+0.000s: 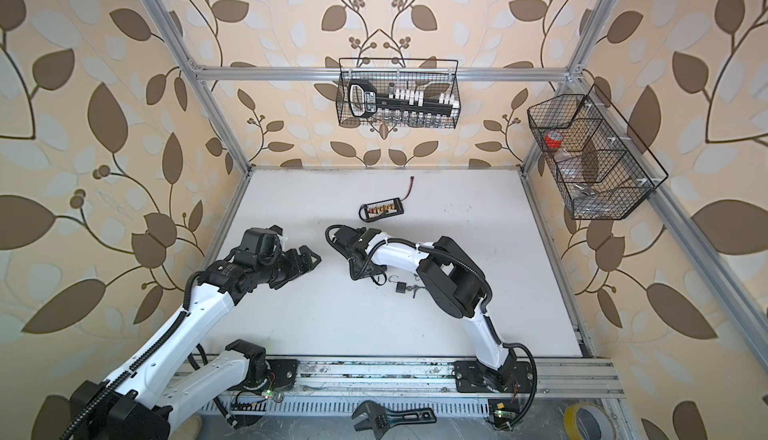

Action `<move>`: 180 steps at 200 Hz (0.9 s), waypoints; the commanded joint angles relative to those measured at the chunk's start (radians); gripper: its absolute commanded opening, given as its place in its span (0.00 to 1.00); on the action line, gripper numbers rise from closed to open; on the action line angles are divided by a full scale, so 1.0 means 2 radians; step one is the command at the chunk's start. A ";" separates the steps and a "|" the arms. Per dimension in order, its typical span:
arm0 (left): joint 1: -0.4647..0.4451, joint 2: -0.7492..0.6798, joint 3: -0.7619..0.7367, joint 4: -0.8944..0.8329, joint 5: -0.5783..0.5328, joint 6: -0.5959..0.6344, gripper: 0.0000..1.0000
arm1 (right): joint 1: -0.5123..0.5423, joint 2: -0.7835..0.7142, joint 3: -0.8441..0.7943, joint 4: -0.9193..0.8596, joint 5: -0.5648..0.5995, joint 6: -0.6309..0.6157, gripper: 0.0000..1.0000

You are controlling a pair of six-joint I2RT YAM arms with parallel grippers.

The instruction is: Lock with the key

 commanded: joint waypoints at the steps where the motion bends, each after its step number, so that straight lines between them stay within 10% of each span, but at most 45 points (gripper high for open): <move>1: 0.004 -0.011 0.021 -0.006 -0.005 0.007 0.90 | -0.002 0.014 0.012 -0.017 -0.004 0.000 0.38; 96: 0.004 -0.028 0.028 -0.012 -0.010 0.011 0.91 | -0.002 -0.018 -0.016 0.005 -0.021 0.011 0.21; 180: 0.000 -0.076 0.056 0.036 0.062 0.048 0.96 | -0.014 -0.280 -0.209 0.178 -0.018 0.118 0.00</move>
